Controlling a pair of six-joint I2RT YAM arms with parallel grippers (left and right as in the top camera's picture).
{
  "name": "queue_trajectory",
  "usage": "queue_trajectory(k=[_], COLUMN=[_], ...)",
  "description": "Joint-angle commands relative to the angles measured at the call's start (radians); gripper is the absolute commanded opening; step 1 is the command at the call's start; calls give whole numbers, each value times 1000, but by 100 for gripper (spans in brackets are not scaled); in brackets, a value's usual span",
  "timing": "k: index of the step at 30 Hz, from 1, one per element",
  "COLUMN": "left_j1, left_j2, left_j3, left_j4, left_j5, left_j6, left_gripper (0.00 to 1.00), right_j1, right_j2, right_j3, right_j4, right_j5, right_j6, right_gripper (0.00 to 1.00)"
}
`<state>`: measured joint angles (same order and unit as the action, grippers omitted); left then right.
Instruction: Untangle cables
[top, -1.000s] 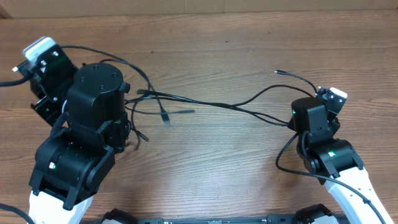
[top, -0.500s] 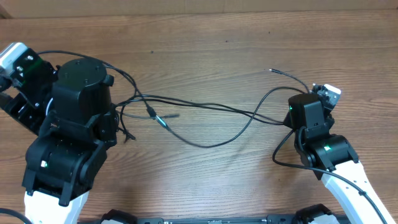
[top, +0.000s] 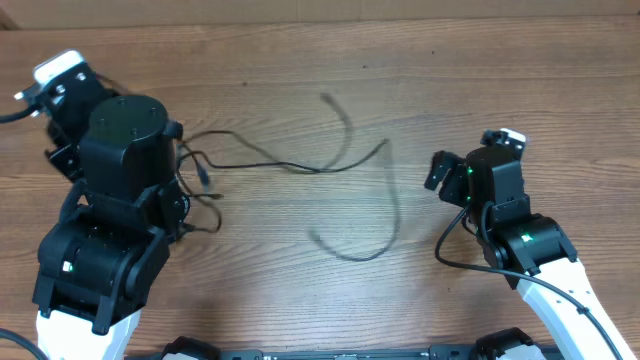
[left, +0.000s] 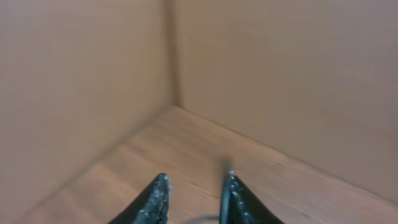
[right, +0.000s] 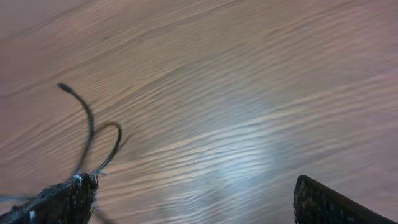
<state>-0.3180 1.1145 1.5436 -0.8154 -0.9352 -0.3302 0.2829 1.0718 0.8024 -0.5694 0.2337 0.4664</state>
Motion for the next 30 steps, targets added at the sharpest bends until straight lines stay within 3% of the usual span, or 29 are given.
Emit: queue_trajectory(k=[1, 4, 5, 9, 11, 30], left_j1=[10, 10, 10, 10, 10, 10], left_j2=[-4, 16, 25, 70, 95, 365], left_j3=[30, 30, 30, 30, 30, 30], left_j4=[10, 10, 10, 2, -11, -105], left_j5=[302, 431, 462, 534, 570, 638], left_j6=[-33, -34, -33, -33, -33, -33], left_gripper=[29, 29, 36, 83, 97, 100], right_j1=[-3, -3, -3, -3, -3, -3], right_j2=[2, 2, 2, 2, 2, 2], right_j3=[23, 23, 23, 23, 23, 23], right_j4=[25, 40, 43, 43, 43, 50], right_j5=[-193, -235, -237, -237, -237, -236], right_j6=[-122, -132, -131, -131, -131, -131], right_gripper=[100, 100, 100, 100, 100, 100])
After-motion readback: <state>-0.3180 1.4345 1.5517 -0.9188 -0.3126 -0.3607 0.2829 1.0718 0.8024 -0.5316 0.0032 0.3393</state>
